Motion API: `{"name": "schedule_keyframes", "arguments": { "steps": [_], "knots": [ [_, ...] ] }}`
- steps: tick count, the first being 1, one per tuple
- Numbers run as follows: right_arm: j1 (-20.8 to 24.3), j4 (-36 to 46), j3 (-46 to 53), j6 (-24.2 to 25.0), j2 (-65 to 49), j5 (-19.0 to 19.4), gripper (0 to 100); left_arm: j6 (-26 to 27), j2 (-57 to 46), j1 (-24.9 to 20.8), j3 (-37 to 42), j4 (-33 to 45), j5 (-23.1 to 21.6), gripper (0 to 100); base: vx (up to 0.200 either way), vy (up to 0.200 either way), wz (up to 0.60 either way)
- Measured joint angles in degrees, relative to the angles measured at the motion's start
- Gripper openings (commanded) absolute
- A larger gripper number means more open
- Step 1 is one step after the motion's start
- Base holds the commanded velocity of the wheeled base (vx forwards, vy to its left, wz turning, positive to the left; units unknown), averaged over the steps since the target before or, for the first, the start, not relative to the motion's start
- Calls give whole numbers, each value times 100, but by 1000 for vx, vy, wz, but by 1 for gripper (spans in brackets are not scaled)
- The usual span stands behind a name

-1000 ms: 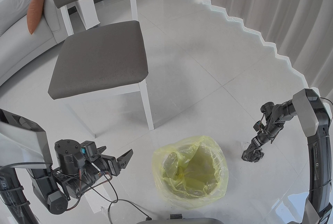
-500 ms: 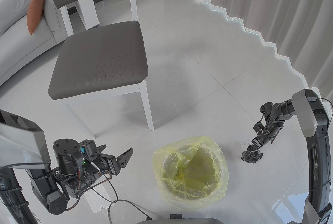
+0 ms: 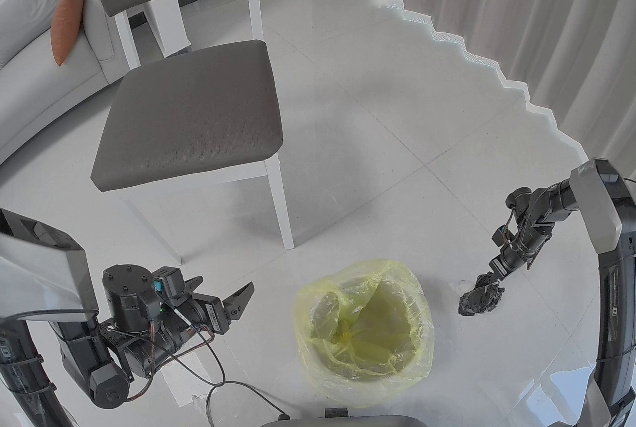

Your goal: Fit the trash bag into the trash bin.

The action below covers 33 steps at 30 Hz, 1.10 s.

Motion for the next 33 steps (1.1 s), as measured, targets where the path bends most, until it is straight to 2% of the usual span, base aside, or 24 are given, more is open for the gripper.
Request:
{"name": "schedule_keyframes", "arguments": {
  "steps": [10, 20, 26, 33],
  "knots": [
    [116, -52, 973, -161, -1204, 178, 0, -2, 37, 28, 22, 0, 0, 100, 0, 0, 0],
    [485, -74, 1646, -205, -2499, 313, 0, -2, 22, 102, 39, 2, 0, 100, 0, 0, 0],
    [886, -72, 2015, -213, -3299, 373, 0, -2, 33, 113, 16, 0, 0, 100, 0, 0, 0],
    [1788, -61, 2389, -213, -4278, 384, 0, -4, 41, 141, 6, 2, 0, 100, 0, 0, 0]
  ]
}}
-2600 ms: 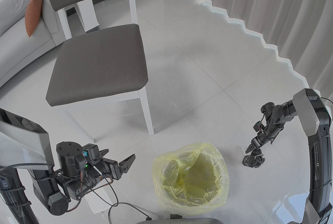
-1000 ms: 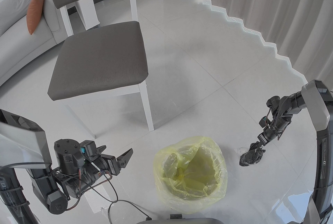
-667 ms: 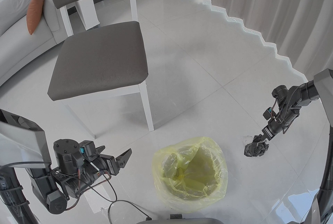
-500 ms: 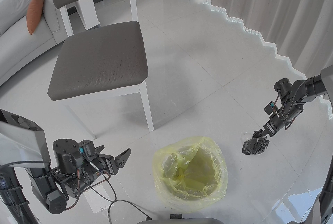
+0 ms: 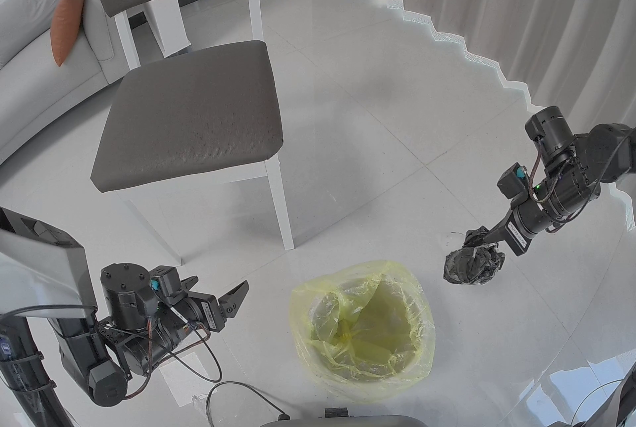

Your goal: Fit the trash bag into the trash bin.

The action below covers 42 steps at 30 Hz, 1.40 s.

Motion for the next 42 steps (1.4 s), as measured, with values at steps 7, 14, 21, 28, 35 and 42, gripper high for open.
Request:
{"name": "schedule_keyframes", "arguments": {
  "steps": [7, 14, 21, 28, 35, 42],
  "knots": [
    [1091, 0, 233, 13, -706, -99, 0, 0, -13, 35, 0, -2, 5, 100, 0, 0, 0],
    [2014, -88, 290, 50, -816, -233, 0, -44, -39, 49, 0, -2, 7, 100, 0, 0, 0],
    [2464, -260, 378, 72, -317, -224, 0, -119, -99, 52, 0, 0, 7, 100, 0, 0, 0],
    [2511, -697, 734, 101, 166, -183, 0, -137, -168, 113, -6, -2, 9, 100, 0, 0, 0],
    [2438, -809, 968, 102, 347, -176, 0, -139, -193, 138, -6, 0, 9, 100, 0, 0, 0],
    [2182, -822, 1059, 99, 623, -123, 0, -139, -212, 105, 7, -2, 9, 100, 0, 0, 0]
  ]
}}
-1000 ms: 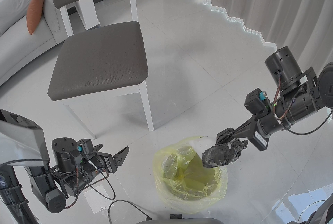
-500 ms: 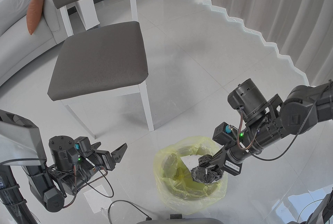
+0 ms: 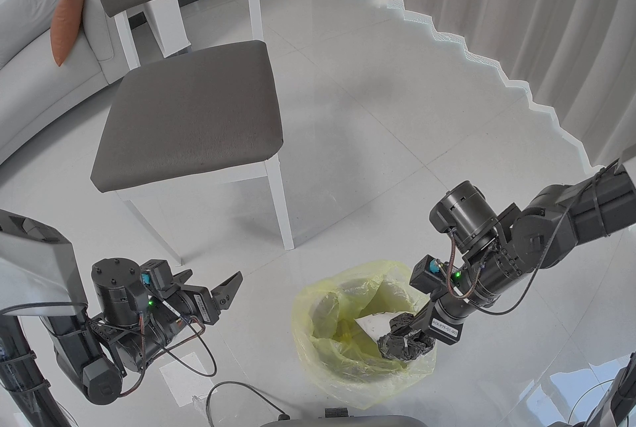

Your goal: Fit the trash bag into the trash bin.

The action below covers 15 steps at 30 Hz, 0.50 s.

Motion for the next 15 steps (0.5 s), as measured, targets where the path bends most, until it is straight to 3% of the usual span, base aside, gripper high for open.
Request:
{"name": "schedule_keyframes", "arguments": {
  "steps": [6, 15],
  "knots": [
    [13, -293, -61, 2, 310, 27, 0, 0, -33, -4, 9, 2, 0, 100, 0, 0, 0],
    [456, -380, -306, 121, 689, -11, 0, -2, -60, 7, 15, 2, 0, 100, 0, 0, 0]
  ]
}}
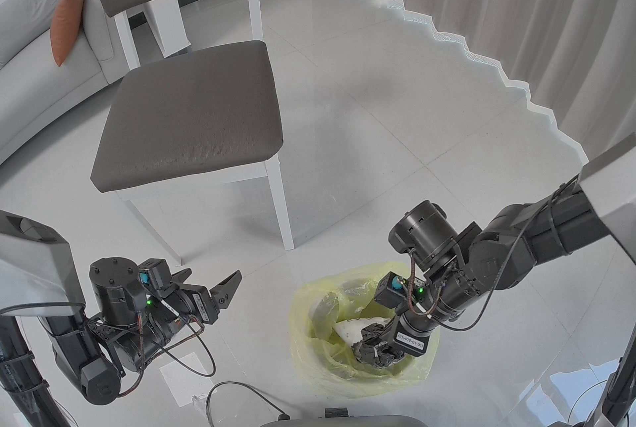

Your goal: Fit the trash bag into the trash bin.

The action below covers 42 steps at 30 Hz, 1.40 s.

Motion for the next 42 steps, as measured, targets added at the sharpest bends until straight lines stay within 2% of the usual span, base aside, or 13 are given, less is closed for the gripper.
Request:
{"name": "schedule_keyframes", "arguments": {
  "steps": [10, 20, 21, 32, 42],
  "knots": [
    [101, -84, -249, 66, 728, -85, 0, -30, -23, -40, 2, 0, 0, 100, 0, 0, 0],
    [267, -90, -1040, 143, 1558, -422, 0, -26, -146, -95, 27, -2, 0, 100, 0, 0, 0],
    [294, -88, -1092, 143, 1626, -444, 100, -24, -148, -107, 29, -2, 0, 100, 0, 0, 0],
    [372, -221, -1136, 154, 1833, -674, 100, -24, -98, -187, 57, -2, -1, 100, 0, 0, 0],
    [484, -1001, -477, 156, 1606, -837, 100, -30, 156, -261, 66, -2, 0, 100, 0, 0, 0]
  ]
}}
